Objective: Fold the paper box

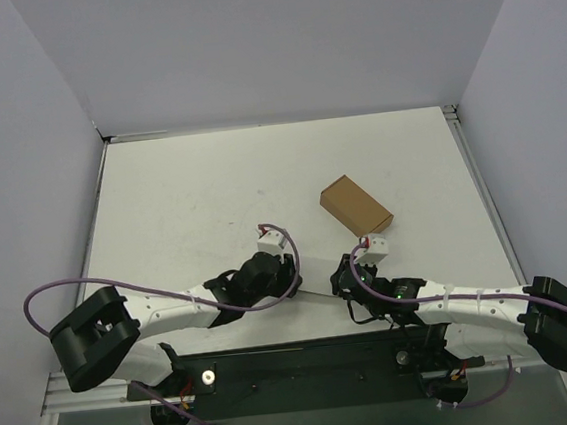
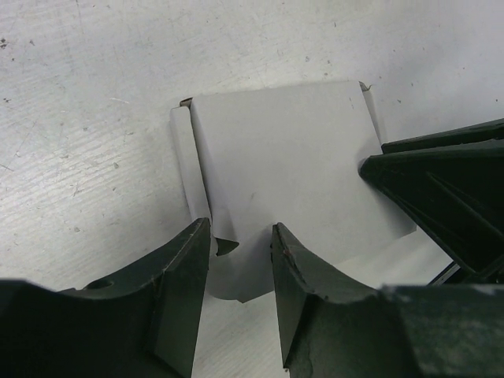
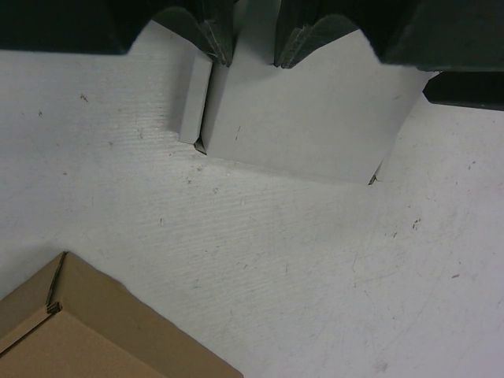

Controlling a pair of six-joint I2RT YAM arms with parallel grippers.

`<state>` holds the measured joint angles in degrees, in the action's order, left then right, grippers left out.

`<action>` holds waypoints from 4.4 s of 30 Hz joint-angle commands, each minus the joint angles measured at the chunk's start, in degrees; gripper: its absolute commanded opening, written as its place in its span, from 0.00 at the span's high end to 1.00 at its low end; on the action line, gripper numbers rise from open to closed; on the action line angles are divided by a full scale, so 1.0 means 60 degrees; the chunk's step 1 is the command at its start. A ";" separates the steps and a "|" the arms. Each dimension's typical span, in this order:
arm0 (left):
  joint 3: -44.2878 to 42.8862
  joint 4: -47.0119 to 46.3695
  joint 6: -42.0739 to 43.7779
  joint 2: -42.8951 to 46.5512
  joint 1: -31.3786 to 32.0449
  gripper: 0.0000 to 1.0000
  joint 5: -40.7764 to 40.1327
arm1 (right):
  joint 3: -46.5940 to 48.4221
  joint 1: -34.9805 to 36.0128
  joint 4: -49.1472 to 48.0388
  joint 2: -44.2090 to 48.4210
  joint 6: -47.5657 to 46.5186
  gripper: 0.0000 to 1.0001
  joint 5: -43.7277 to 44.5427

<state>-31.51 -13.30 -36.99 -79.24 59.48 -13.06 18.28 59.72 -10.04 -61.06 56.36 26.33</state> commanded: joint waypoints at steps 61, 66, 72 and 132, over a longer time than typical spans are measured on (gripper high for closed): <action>-0.0521 0.1281 -0.0631 -0.1543 0.0735 0.72 -0.0769 | -0.0147 0.0256 0.1249 -0.0341 -0.0091 0.71 -0.0023; -0.0536 0.0856 -0.0895 -0.1924 0.0853 0.77 0.0356 | -0.0132 0.0271 0.1234 -0.0371 -0.0062 0.71 -0.0008; -0.0154 -0.0785 -0.1568 -0.2173 0.0882 0.79 0.1194 | -0.0103 0.0285 0.1220 -0.0385 -0.0076 0.71 0.0021; 0.0959 -0.1665 -0.0426 -0.0417 -0.0656 0.33 0.0859 | -0.0894 -0.2176 0.0766 -0.0091 -0.1337 0.76 -0.3040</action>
<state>-26.65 -19.55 -38.63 -82.41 55.42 -8.38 15.92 46.83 -9.72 -58.02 48.23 8.93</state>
